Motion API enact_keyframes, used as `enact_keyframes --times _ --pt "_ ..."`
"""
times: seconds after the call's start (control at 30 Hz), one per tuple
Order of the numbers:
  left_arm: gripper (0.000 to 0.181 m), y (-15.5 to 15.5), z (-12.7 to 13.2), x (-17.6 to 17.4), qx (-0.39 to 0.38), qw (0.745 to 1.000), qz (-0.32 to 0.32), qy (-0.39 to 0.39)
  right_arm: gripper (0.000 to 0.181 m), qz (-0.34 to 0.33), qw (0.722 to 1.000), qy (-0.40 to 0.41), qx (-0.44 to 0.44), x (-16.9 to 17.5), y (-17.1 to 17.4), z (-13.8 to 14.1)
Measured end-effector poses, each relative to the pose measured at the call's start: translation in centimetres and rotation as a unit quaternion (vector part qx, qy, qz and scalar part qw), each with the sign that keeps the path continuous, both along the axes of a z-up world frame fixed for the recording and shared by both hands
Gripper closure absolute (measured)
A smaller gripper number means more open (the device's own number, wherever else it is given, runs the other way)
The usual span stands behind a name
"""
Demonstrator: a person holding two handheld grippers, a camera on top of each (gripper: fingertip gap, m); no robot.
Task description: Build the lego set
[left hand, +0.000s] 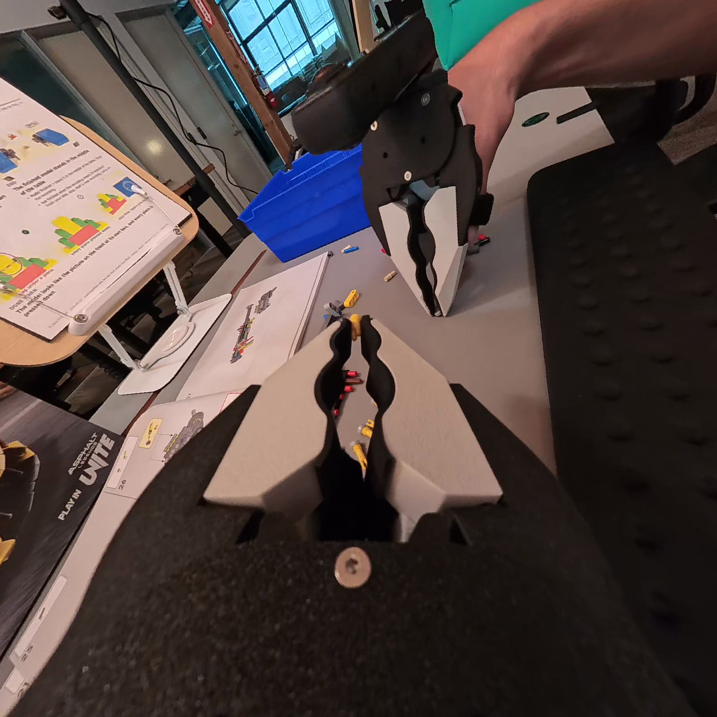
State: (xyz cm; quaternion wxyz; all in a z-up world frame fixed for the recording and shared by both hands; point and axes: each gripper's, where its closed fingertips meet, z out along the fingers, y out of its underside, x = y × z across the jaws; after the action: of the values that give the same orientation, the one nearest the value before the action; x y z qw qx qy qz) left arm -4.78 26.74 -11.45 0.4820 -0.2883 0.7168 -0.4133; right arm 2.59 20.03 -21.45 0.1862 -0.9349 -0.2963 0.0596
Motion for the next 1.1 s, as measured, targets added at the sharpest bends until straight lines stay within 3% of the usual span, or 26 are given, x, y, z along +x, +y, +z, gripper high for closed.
enact_keyframes --times 0.57,0.87,1.1 --pt "0.178 -0.3 -0.2 -0.1 0.015 1.000 -0.004 -0.002 0.171 0.006 1.000 -0.006 0.008 0.0 -0.1 0.2" --pt "0.178 -0.4 -0.3 -0.1 0.021 1.000 -0.006 -0.001 0.158 -0.005 1.000 -0.008 0.015 0.4 -0.1 0.1" --pt "0.178 -0.5 -0.4 -0.1 0.028 1.000 -0.008 0.001 0.167 -0.019 1.000 0.015 0.018 0.9 0.0 0.0"
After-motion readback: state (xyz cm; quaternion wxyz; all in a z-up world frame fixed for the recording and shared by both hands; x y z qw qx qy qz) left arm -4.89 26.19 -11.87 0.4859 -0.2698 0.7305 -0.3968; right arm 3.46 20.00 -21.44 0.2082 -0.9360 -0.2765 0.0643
